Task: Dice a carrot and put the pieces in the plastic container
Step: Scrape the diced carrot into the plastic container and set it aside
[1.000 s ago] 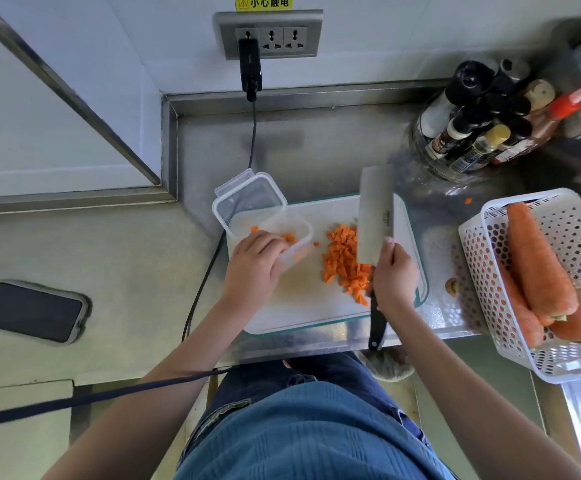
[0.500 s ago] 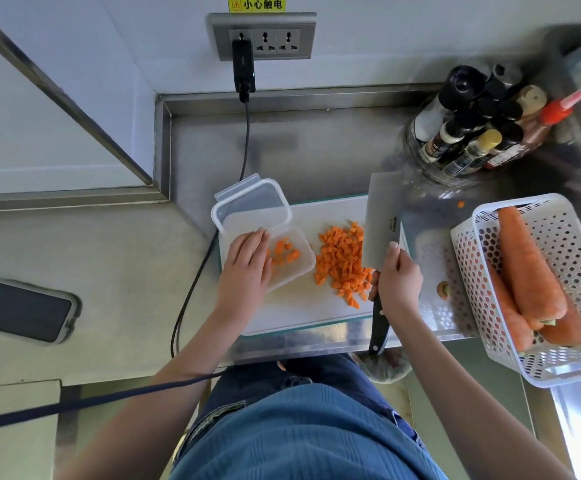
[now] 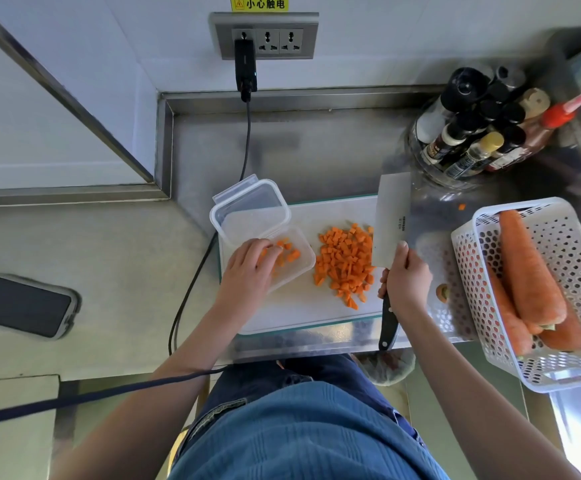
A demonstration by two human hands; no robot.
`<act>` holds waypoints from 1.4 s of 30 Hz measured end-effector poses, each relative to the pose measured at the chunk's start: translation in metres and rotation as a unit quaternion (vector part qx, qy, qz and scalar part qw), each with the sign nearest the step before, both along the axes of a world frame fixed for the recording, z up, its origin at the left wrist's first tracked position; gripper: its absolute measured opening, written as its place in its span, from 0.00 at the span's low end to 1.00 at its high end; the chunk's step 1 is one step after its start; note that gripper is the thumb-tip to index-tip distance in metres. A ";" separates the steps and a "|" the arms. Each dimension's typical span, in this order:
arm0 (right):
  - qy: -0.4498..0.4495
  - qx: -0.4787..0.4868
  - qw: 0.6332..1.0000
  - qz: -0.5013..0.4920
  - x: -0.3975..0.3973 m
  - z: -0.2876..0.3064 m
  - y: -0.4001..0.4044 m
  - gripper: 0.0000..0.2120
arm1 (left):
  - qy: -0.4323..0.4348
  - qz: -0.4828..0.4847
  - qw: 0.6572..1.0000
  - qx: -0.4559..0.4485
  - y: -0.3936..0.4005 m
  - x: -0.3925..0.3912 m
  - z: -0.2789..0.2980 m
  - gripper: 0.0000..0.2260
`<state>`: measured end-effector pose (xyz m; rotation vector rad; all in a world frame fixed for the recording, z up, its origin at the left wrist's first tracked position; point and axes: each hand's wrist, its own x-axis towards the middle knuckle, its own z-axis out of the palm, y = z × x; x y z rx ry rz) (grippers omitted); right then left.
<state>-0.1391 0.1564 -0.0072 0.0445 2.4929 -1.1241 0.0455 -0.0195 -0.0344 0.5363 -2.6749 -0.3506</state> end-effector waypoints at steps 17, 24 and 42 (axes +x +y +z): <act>0.001 0.100 0.991 0.085 -0.033 -0.015 0.048 0.22 | 0.135 0.016 0.990 0.047 0.020 -0.031 0.034 0.10; 0.004 0.106 0.986 0.132 -0.009 -0.026 0.052 0.21 | -0.089 -0.130 0.987 0.035 0.099 -0.070 -0.016 0.29; 0.005 0.080 0.989 0.126 0.022 -0.037 0.043 0.18 | 0.048 -0.023 0.984 0.171 0.103 -0.142 -0.031 0.09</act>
